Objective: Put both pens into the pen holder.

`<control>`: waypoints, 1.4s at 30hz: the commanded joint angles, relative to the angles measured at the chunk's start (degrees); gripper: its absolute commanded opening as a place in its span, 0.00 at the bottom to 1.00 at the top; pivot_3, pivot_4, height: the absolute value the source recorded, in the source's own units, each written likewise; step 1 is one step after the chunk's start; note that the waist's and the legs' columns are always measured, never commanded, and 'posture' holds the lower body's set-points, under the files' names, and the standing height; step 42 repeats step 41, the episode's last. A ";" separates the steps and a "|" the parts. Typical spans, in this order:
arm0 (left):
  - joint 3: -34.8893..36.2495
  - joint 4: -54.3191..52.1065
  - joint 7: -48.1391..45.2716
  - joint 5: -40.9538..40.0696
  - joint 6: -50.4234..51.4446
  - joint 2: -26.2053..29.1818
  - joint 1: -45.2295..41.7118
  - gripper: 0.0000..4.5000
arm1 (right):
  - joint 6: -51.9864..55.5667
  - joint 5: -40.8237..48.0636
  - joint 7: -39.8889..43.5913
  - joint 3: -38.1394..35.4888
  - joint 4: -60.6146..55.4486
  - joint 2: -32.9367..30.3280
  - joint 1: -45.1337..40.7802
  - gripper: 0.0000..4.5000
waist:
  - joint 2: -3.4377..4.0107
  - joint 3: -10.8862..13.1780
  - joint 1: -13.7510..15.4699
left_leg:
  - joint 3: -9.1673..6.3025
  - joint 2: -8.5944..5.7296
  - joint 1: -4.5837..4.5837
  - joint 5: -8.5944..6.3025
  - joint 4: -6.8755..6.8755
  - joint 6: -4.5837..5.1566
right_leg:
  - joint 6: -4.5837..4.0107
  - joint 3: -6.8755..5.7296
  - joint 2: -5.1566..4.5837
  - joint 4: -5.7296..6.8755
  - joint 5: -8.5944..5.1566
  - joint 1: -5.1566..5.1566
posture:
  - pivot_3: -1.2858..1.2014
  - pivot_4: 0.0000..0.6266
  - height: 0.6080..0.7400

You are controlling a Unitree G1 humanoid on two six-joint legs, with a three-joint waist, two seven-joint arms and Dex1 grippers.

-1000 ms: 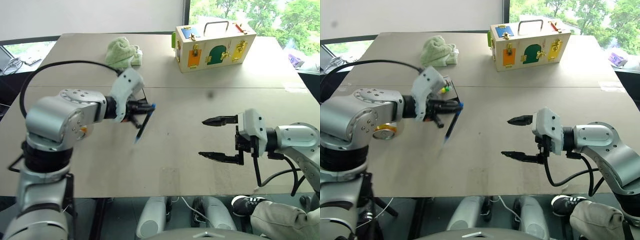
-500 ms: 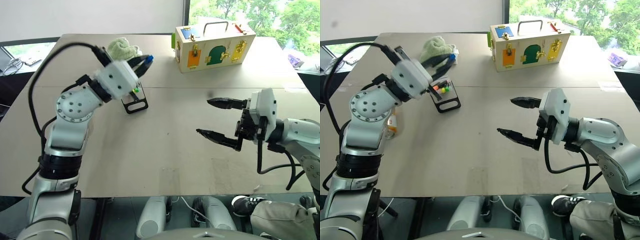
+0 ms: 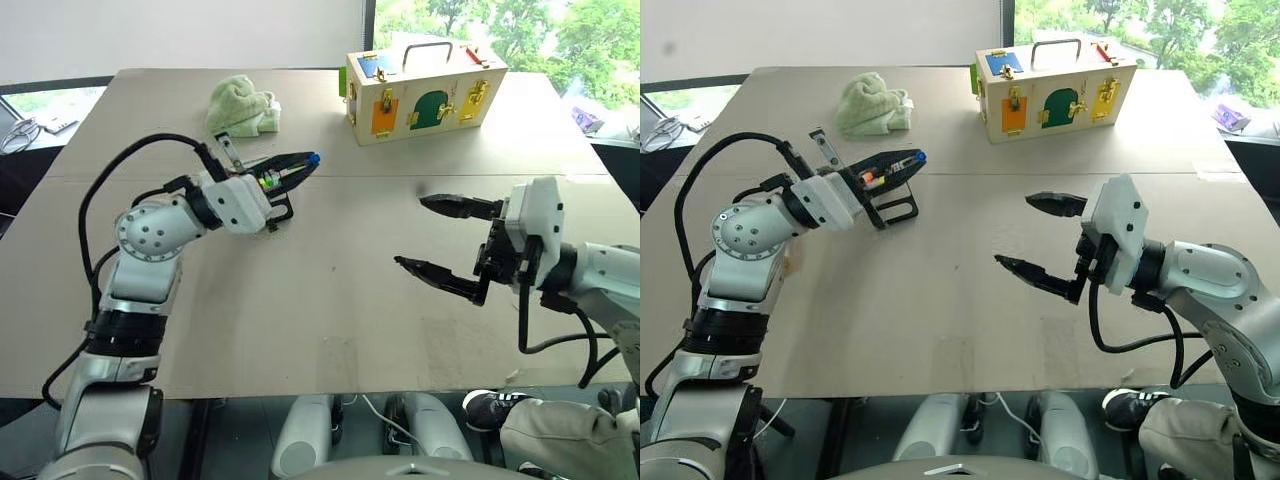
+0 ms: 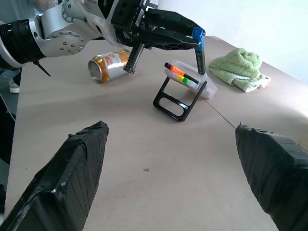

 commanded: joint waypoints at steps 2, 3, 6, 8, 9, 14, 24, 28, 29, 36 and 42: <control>4.27 -2.46 0.93 -0.32 0.82 2.43 1.74 0.03 | -0.61 1.02 -0.35 -1.33 -1.74 -0.17 0.20 1.00 | 0.00 0.00 0.00 | 0.00 0.00 0.00 0.00 0.02 0.00 | 0.00 0.00 0.00 0.00 0.00 0.00 | 0.52 0.24 1.00; 4.63 -2.05 0.97 -0.11 0.65 2.71 2.00 0.03 | -0.67 0.93 -0.32 -1.19 -1.58 -0.11 0.15 1.00 | 0.00 0.00 0.00 | -0.01 0.00 0.00 0.00 0.02 0.00 | 0.01 0.00 0.00 0.00 0.00 0.00 | 0.52 0.24 1.00; 4.84 0.31 0.31 0.19 -1.00 3.50 1.89 0.03 | -0.94 0.66 0.01 -0.80 -1.15 -0.02 -0.15 1.00 | 0.00 0.00 0.22 | -0.02 0.00 0.00 0.00 0.02 0.00 | 0.01 0.00 0.01 0.00 0.00 0.00 | 0.52 0.24 1.00; 4.64 2.19 0.02 0.53 -2.05 3.52 1.63 0.03 | -1.04 0.56 0.14 -0.64 -1.00 0.05 -0.27 1.00 | 0.00 0.00 0.21 | -0.02 0.00 0.00 0.00 0.02 0.00 | 0.01 0.00 0.01 0.00 0.00 0.01 | 0.52 0.24 1.00; 4.42 3.85 -0.07 0.99 -3.11 3.51 1.49 0.03 | -1.12 0.49 0.20 -0.51 -0.92 0.14 -0.38 1.00 | 0.00 0.00 0.20 | -0.01 0.00 -0.01 0.00 0.03 0.01 | 0.01 0.00 0.01 0.00 0.00 0.00 | 0.52 0.24 1.00; 4.11 10.81 -1.30 0.69 -6.08 3.58 0.54 0.03 | -1.81 1.00 0.58 -0.78 -1.21 0.70 -0.53 1.00 | 0.00 0.00 0.16 | -0.01 0.00 0.00 0.00 0.03 0.01 | 0.01 0.00 0.02 0.01 0.00 0.00 | 0.52 0.24 1.00; 6.50 -4.09 -0.26 -13.59 9.93 1.33 6.24 0.99 | -2.89 0.63 0.68 -0.43 -1.53 0.78 -0.11 1.00 | 0.00 0.00 0.10 | -0.04 0.01 -0.02 -0.01 0.06 0.01 | 0.00 0.00 0.00 0.00 0.00 0.01 | 0.52 0.24 1.00; 7.38 -20.08 8.66 -27.57 32.73 -0.17 13.37 0.99 | -3.35 -0.89 1.03 0.10 -0.52 0.67 0.80 1.00 | 0.00 0.00 -0.48 | -0.08 0.02 0.02 -0.01 0.07 0.01 | 0.01 0.01 0.00 0.00 0.00 0.07 | 0.52 0.24 1.00; 7.87 -22.50 10.64 -29.46 36.87 -0.19 14.65 0.99 | -3.51 -1.31 1.10 0.19 -0.32 0.65 1.06 1.00 | 0.00 0.00 -0.61 | -0.11 0.02 0.05 -0.01 0.09 0.01 | 0.01 0.00 0.00 0.00 0.00 0.12 | 0.52 0.24 1.00; 13.94 -36.19 23.27 -39.84 60.20 -0.41 33.71 0.99 | -7.53 -9.82 2.56 -3.12 2.96 -3.37 12.97 1.00 | 0.01 -0.02 -1.01 | -0.15 0.02 0.14 -0.03 0.10 0.03 | 0.18 0.00 0.02 -0.04 -0.11 0.24 | 0.52 0.24 1.00; 19.33 -39.58 23.74 -41.70 62.53 -1.48 41.66 0.99 | -9.47 -13.53 1.88 -5.98 4.09 -3.75 19.87 1.00 | 0.05 -0.05 -0.81 | -0.20 0.03 0.19 -0.18 0.10 -0.21 | 0.24 -0.03 0.02 -0.02 -0.16 0.26 | 0.52 0.24 1.00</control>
